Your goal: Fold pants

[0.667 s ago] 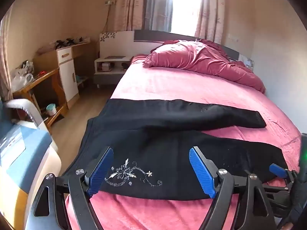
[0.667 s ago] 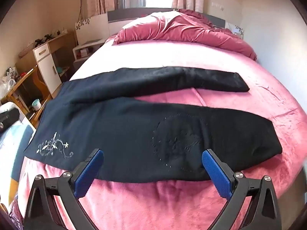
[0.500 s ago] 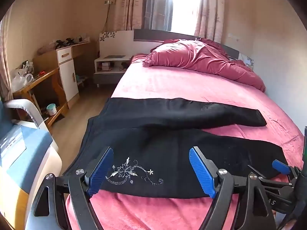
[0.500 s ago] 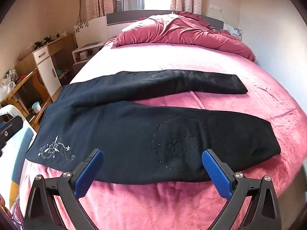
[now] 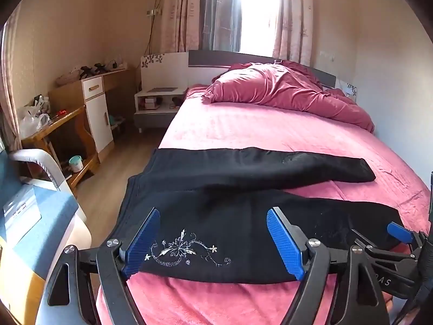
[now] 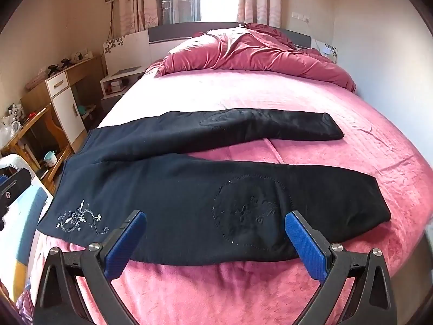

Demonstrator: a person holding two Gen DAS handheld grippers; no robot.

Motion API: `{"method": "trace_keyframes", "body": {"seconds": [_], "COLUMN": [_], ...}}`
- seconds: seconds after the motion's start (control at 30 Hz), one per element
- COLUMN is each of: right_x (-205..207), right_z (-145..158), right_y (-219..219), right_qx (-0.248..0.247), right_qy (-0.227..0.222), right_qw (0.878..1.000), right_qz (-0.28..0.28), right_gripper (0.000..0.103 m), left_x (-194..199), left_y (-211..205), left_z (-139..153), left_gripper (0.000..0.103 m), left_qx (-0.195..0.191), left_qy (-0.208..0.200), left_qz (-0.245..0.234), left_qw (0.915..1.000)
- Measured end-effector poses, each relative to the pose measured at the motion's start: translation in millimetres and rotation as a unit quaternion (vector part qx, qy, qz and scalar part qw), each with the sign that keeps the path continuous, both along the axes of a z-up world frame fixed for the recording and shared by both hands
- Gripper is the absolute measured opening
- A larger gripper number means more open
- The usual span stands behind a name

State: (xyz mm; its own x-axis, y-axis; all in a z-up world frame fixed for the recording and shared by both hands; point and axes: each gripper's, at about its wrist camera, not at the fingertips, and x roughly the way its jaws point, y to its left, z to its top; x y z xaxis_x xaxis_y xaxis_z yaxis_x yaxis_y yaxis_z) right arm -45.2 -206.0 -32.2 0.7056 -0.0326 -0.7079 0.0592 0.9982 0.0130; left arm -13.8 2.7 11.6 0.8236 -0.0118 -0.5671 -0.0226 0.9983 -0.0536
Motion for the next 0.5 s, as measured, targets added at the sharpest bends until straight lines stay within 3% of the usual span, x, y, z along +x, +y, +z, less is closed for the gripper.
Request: {"method": "trace_keyframes", "body": {"seconds": [0.33, 0.5], "right_x": [-20.5, -23.7], "right_z": [20.2, 22.3], "right_y": [18.7, 26.1], "right_qx": [-0.018, -0.024], "right_qy": [-0.023, -0.026], "right_qw": [0.999, 0.999], "right_qz": [-0.033, -0.019], "right_gripper": [0.103, 0.103], "left_x": [-2.0, -4.0], "left_y": [-5.8, -8.2], "left_z": [7.9, 10.3], "left_gripper": [0.083, 0.083], "left_qx": [-0.004, -0.008], "left_qy": [-0.005, -0.006], "left_qz": [0.006, 0.003], "left_qw": [1.0000, 0.9999]}}
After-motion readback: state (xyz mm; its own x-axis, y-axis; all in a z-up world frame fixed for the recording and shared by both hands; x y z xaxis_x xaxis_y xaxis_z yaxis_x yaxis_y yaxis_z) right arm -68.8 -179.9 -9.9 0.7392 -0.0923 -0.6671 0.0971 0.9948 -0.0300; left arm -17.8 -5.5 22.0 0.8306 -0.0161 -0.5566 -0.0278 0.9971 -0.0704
